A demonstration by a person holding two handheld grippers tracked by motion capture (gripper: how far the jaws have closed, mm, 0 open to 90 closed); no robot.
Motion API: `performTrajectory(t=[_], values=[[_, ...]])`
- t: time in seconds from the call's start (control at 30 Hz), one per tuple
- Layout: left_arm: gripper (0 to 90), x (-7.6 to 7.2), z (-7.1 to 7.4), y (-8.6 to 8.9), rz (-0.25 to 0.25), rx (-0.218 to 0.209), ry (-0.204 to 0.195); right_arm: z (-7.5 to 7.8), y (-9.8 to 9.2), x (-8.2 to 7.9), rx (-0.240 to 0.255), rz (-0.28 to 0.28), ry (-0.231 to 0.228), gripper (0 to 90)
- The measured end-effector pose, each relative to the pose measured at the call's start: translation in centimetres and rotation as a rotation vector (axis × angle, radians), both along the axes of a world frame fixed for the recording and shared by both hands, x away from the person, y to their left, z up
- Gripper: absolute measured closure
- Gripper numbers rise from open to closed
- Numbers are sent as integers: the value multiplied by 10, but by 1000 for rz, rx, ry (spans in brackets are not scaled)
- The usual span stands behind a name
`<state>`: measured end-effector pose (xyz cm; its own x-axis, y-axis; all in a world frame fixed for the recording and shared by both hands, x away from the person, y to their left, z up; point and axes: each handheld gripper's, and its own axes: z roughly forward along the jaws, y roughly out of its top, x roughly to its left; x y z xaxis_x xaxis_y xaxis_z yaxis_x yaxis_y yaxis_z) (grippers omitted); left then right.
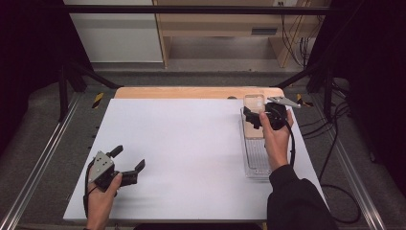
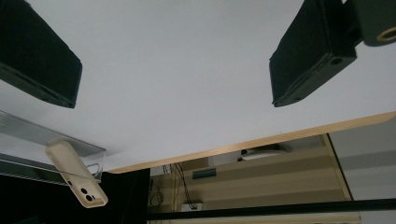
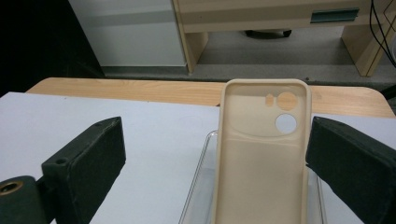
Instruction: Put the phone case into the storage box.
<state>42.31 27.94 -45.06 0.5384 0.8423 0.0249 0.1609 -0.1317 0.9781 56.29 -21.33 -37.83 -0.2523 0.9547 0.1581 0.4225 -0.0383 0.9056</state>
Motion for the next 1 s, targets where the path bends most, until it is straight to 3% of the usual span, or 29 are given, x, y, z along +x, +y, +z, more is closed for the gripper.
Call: performTrajectory(t=[1.0], values=[[20, 0, 0, 3, 1, -5, 3, 7, -7, -19, 1, 22, -31, 51]])
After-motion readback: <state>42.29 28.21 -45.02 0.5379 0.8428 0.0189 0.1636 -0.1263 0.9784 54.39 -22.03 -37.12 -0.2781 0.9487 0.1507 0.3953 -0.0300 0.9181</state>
